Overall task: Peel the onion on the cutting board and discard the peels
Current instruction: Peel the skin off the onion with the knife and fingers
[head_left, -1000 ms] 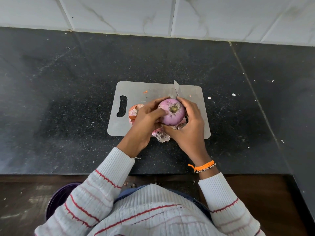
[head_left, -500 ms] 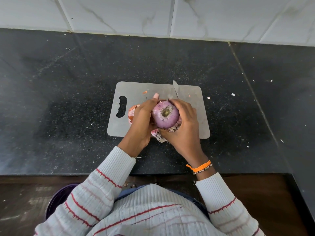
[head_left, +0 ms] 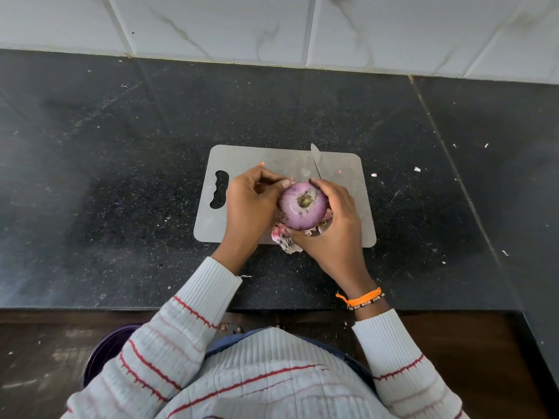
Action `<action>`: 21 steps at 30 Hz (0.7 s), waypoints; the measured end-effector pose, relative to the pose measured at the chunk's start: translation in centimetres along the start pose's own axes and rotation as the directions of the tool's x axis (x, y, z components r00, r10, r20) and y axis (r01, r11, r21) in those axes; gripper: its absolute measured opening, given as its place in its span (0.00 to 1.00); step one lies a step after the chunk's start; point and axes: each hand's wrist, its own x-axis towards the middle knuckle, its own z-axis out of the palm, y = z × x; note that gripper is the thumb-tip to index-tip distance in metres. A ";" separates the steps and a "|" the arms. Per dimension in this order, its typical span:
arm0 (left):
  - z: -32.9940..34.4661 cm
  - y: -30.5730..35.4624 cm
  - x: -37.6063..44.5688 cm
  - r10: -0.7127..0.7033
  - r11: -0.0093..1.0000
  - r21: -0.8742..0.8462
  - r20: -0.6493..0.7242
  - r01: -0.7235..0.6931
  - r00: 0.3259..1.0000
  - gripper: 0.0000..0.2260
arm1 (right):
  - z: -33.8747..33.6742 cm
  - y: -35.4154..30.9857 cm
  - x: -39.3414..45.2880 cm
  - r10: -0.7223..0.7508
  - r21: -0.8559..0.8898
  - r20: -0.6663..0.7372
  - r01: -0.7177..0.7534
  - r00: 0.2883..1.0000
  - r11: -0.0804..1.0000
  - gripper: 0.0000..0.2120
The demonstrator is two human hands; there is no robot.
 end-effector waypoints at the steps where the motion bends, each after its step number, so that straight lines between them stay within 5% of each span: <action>1: -0.1 0.1 0.1 -0.030 0.999 -0.032 -0.014 0.030 0.999 0.08 | -0.1 0.0 0.0 0.020 0.019 -0.012 -0.019 1.000 1.000 0.37; 4: -0.1 0.6 -0.1 -0.103 0.984 -0.140 0.058 0.110 0.993 0.09 | -0.3 0.0 0.1 0.082 0.094 -0.043 -0.078 0.996 0.993 0.37; 7: 0.4 1.1 -0.7 -0.096 0.992 -0.065 0.193 0.110 0.976 0.10 | -0.1 -0.2 0.1 0.113 0.155 -0.072 -0.101 0.991 0.983 0.36; 10: 1.0 1.5 -1.2 -0.080 0.997 0.015 0.164 0.079 0.983 0.17 | 0.2 -0.4 0.1 0.106 0.142 -0.091 -0.093 0.990 0.986 0.35; 14: 1.0 1.7 -1.1 -0.116 0.982 -0.130 0.177 0.140 0.977 0.13 | 0.2 -0.4 0.0 0.110 0.146 -0.087 -0.096 0.990 0.985 0.35; 21: 1.0 1.6 -1.0 -0.096 0.988 -0.098 0.182 0.116 0.978 0.11 | 0.2 0.0 -0.2 0.173 0.211 -0.075 -0.154 0.982 0.965 0.38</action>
